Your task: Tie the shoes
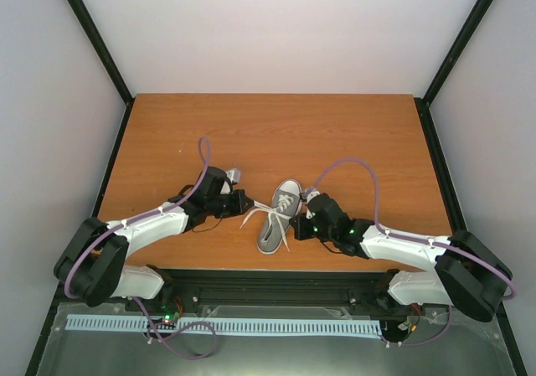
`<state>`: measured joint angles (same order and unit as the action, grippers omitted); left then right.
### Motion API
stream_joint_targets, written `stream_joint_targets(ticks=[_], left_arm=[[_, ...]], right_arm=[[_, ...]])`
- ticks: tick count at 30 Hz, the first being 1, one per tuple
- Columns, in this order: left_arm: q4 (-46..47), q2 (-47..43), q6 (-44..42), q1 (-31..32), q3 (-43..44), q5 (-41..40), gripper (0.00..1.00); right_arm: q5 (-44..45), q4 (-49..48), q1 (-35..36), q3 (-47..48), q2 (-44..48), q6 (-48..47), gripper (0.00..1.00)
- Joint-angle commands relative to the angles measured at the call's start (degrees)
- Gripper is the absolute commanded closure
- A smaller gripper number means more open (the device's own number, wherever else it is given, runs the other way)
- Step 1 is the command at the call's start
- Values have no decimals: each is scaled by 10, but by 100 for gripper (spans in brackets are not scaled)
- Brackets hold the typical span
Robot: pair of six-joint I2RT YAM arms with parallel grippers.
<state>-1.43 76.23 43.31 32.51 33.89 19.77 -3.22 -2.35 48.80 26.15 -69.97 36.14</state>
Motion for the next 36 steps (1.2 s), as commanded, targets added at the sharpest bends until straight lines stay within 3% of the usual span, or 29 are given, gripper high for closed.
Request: stream_joint_targets(ticks=[1, 20, 36], left_arm=[[-8, 6, -13, -3, 6, -22, 99], [-11, 6, -20, -33, -2, -40, 99], [-4, 28, -2, -42, -22, -40, 99]], right_arm=[[15, 2, 3, -11, -11, 12, 97], [83, 73, -1, -9, 45, 37, 97], [66, 45, -5, -34, 21, 51, 97]])
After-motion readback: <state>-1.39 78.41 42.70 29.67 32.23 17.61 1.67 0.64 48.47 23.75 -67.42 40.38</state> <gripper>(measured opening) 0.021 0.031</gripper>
